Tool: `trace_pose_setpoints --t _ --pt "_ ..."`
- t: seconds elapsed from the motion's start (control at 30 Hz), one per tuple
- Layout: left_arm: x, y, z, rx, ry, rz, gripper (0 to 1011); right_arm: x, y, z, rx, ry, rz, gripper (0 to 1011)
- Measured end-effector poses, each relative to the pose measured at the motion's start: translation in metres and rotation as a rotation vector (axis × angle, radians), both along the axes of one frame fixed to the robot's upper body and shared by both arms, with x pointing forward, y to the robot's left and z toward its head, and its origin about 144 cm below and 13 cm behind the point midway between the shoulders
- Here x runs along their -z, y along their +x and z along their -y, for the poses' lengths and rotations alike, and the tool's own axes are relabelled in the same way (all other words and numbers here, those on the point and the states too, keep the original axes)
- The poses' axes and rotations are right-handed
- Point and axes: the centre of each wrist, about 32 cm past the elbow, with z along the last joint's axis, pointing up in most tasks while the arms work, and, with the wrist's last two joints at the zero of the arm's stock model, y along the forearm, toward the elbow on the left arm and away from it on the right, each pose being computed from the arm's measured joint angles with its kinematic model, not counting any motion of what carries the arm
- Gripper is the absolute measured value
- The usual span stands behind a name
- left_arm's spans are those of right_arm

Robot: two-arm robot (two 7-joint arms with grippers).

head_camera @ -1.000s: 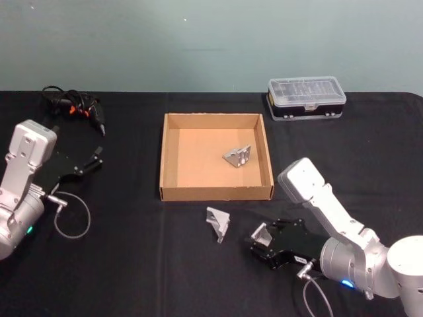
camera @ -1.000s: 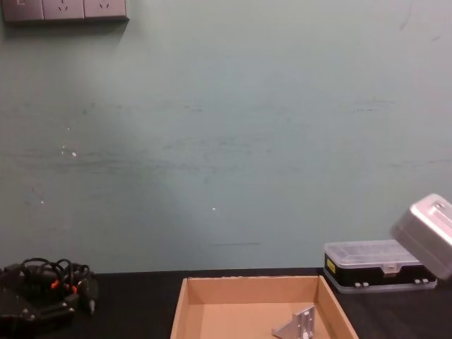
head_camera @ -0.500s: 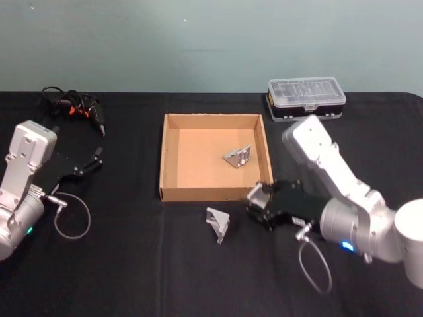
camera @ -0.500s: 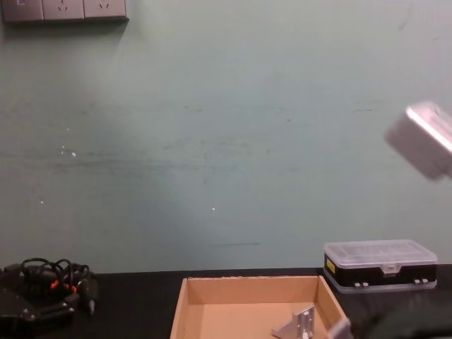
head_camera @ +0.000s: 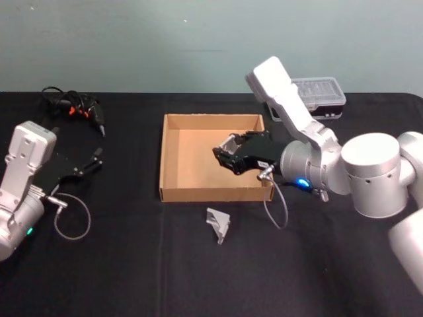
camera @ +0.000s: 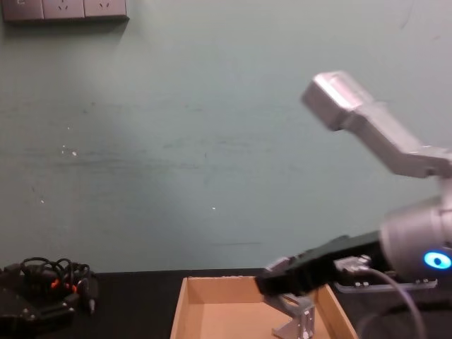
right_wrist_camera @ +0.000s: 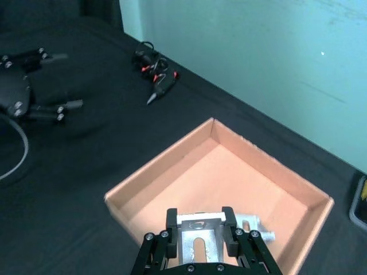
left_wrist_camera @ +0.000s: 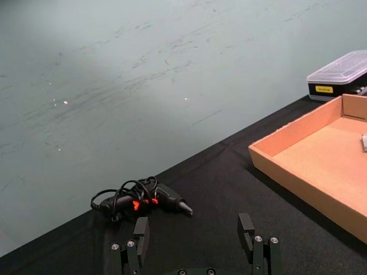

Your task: Use one hand to pick up the angle iron from the table and place it into the box.

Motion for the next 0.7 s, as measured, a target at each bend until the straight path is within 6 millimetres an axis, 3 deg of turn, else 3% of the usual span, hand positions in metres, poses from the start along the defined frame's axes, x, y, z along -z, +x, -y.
trace_pose_setpoints --t 0.3,0.7 --pt "0.000 0.000 0.000 0.000 0.000 0.000 1012 0.010 0.042 -0.029 0.000 -0.018 -0.022 456" --pt "0.000 0.000 0.000 0.000 0.000 0.000 1011 0.020 0.075 -0.051 0.005 -0.034 -0.076 456"
